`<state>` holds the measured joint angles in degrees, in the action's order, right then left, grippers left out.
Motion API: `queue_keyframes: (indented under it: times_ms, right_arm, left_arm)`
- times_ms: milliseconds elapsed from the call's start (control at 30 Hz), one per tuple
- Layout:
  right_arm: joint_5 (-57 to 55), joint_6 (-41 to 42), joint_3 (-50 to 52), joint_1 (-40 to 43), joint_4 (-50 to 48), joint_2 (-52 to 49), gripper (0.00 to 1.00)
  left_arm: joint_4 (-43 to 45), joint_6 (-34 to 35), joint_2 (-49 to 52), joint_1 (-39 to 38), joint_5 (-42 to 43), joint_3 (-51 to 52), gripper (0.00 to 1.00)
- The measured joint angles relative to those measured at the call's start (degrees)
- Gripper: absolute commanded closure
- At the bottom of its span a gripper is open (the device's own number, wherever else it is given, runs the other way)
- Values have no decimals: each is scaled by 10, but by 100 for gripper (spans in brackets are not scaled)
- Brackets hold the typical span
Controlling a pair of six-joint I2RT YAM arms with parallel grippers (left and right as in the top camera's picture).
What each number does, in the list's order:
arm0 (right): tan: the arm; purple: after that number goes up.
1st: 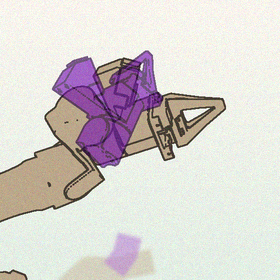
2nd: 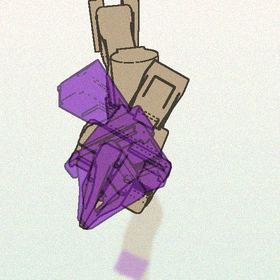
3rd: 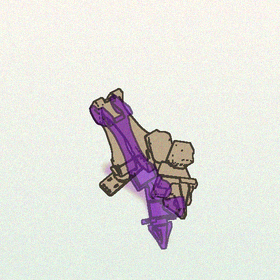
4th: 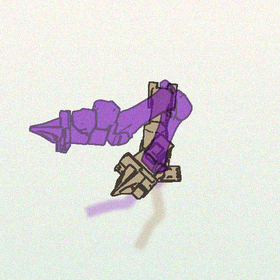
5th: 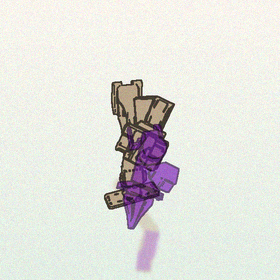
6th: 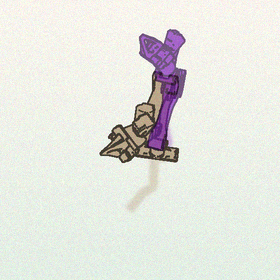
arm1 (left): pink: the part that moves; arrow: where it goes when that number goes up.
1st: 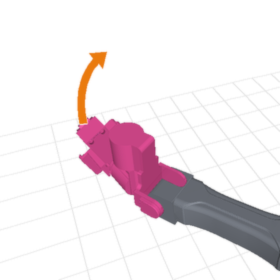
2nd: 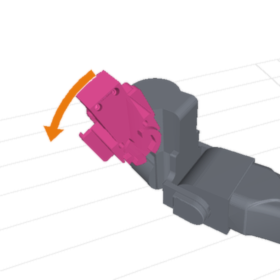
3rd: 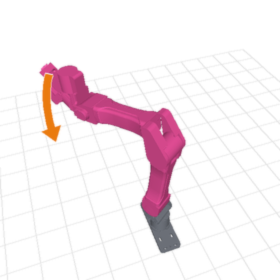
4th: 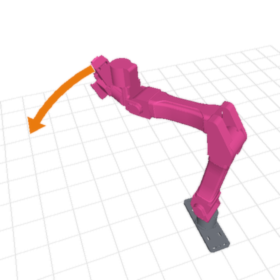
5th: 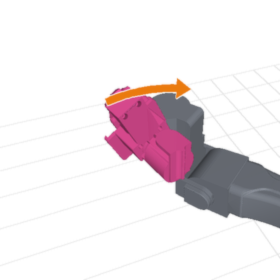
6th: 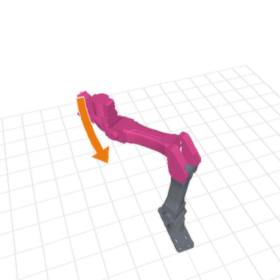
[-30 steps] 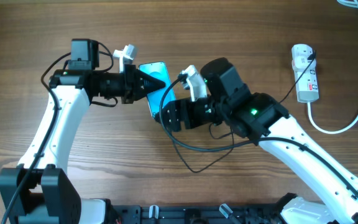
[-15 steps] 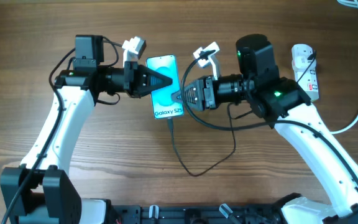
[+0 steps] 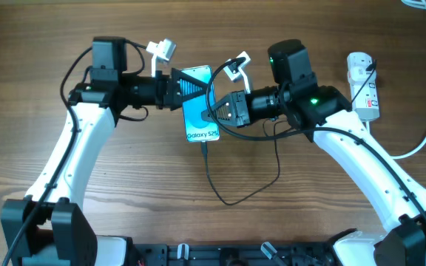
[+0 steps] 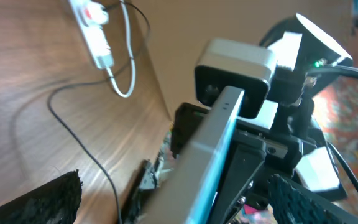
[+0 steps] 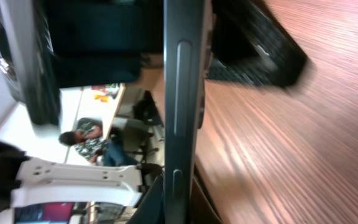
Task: Plug charger to phone and switch on socket
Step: 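Open the left gripper and withdraw it, leaving the phone to the right gripper, then lower the plugged phone flat onto the table with the right gripper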
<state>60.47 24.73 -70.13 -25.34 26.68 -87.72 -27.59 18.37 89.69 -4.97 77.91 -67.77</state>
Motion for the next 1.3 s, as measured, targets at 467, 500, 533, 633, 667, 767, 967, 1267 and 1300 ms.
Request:
queue_keyframes:
  times_ms: [467,500,533,633,667,767,967,1267,1300]
  right_arm:
    - [-201,-56,0,0,115,-189,96]
    - [-200,-61,0,0,111,-216,96]
    - [-197,-66,0,0,105,-229,96]
    - [-173,-81,0,0,81,-282,96]
    - [-165,-84,0,0,74,-286,96]
    - [-153,-84,4,0,37,-293,95]
    - [-126,-63,57,1,-56,-293,88]
    - [-150,-41,67,0,-66,-293,64]
    - [-147,-39,66,0,-68,-293,58]
  left_arm:
    - [-22,0,0,88,-183,0,0]
    - [-22,0,0,88,-185,0,0]
    - [-22,0,0,88,-185,0,0]
    - [-22,0,0,88,-186,0,0]
    - [-22,0,0,88,-186,0,0]
    - [-22,0,0,88,-187,0,0]
    - [-22,0,0,88,-188,0,0]
    - [-22,0,0,88,-188,0,0]
    - [-22,0,0,88,-188,0,0]
